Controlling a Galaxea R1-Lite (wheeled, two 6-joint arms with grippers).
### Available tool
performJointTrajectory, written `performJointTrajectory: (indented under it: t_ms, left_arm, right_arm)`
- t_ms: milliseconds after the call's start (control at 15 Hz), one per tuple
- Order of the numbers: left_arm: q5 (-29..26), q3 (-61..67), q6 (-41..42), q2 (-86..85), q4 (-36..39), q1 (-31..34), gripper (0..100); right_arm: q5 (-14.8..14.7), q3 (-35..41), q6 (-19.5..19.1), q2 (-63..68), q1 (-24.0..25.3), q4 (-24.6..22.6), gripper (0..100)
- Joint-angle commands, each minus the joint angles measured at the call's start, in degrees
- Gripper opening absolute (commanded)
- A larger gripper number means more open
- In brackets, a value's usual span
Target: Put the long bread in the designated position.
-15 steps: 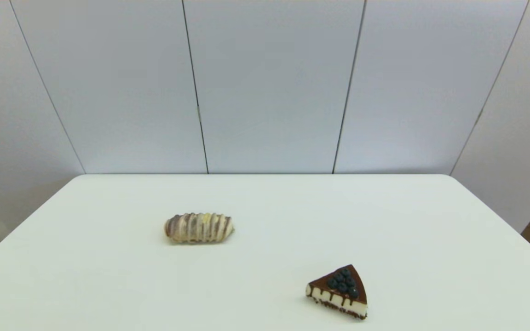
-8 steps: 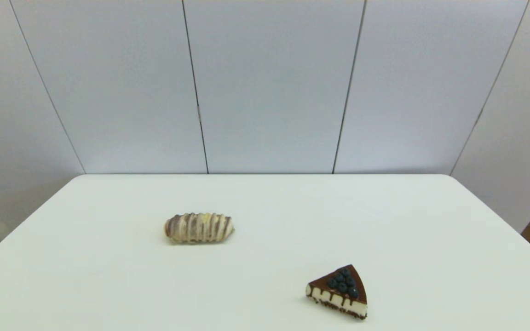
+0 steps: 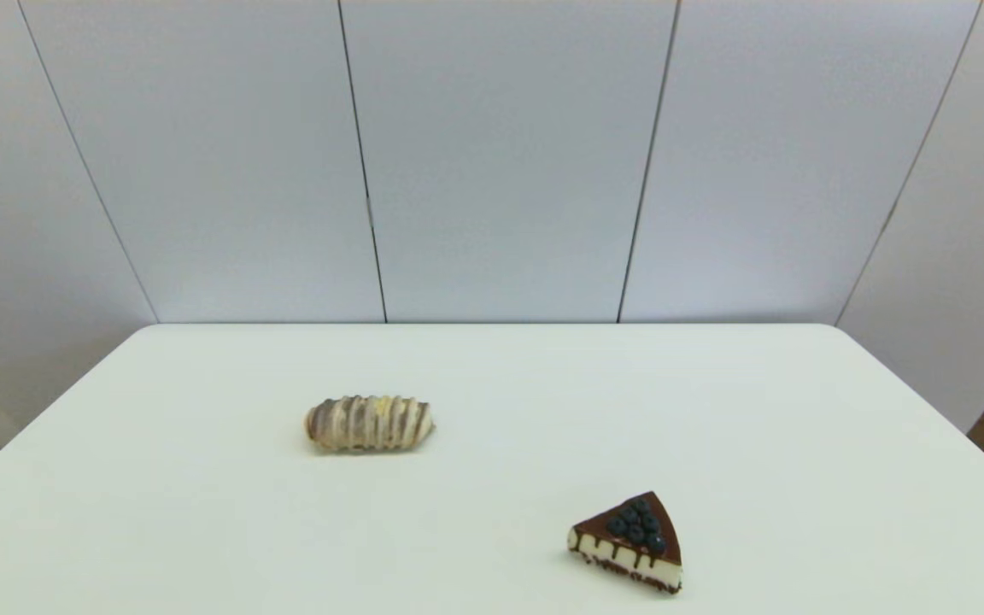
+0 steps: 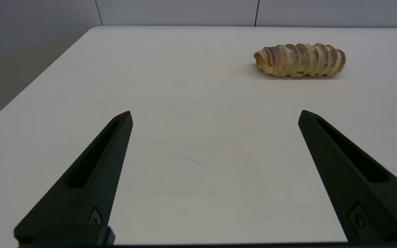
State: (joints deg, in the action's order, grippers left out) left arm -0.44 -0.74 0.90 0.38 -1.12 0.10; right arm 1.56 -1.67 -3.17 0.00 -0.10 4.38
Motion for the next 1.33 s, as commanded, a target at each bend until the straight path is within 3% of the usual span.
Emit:
performJointTrajectory:
  t_ms: [67, 200, 667, 800, 1200, 1333]
  left_arm:
    - [0.09, -11.56, 0.15, 9.03, -6.26, -0.01, 100]
    - [0.35, -20.17, 2.70, 17.20, -9.78, -0.01, 100]
    - [-0.18, -43.38, 17.64, 53.15, -10.04, -0.45, 100]
    - [-1.49, -48.83, 22.30, 63.43, -9.86, -3.35, 100]
    - [-10.46, -59.20, 36.72, 86.46, -10.66, -11.00, 100]
    - [-13.89, -68.16, 43.83, 93.23, -16.81, -11.87, 100]
  right_arm:
    - [0.02, 0.00, -0.08, 0.09, 0.01, 0.02, 100]
    - [0.02, 0.00, -0.08, 0.09, 0.01, 0.02, 100]
    - [0.02, 0.00, -0.08, 0.09, 0.01, 0.02, 100]
    - [0.02, 0.00, -0.08, 0.09, 0.01, 0.02, 100]
    - [0.02, 0.00, -0.08, 0.09, 0.01, 0.02, 100]
    - [0.02, 0.00, -0.08, 0.09, 0.01, 0.02, 100]
